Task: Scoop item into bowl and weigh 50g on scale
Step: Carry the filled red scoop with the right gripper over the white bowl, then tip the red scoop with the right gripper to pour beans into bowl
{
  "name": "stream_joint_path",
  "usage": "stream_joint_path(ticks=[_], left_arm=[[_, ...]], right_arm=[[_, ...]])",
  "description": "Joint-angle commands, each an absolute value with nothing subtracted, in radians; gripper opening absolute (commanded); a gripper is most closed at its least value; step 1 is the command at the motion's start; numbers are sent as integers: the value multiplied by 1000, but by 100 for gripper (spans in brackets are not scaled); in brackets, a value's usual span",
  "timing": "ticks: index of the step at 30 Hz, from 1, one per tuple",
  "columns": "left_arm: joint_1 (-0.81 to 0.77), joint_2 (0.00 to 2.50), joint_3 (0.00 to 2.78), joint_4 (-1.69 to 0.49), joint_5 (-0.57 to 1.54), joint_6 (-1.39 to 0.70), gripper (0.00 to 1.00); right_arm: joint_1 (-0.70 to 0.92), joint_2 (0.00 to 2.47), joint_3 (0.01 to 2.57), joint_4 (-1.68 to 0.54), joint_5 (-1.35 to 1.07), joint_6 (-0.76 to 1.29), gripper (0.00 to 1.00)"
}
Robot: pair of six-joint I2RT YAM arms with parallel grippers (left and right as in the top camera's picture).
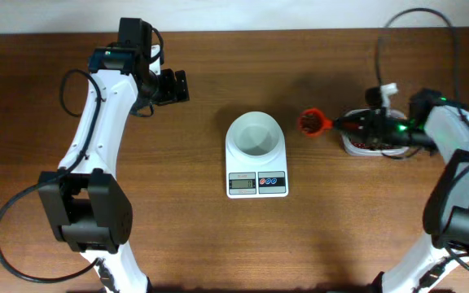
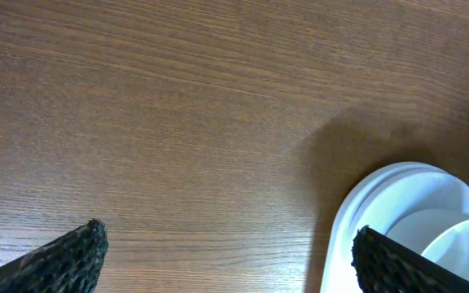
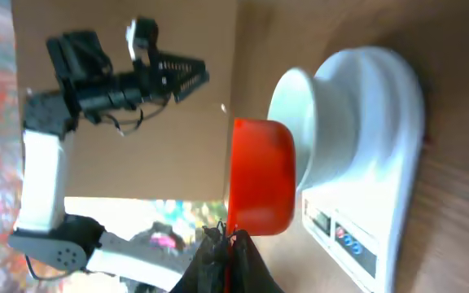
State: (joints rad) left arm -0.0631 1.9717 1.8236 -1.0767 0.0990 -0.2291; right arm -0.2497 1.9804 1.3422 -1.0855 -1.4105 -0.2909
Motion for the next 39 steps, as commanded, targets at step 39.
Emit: stream_joint_path(ticks=[39], left_arm=[[-63, 1946, 1839, -1078, 89, -241, 99]], right_arm=[[272, 1674, 1432, -708, -447, -117, 4]])
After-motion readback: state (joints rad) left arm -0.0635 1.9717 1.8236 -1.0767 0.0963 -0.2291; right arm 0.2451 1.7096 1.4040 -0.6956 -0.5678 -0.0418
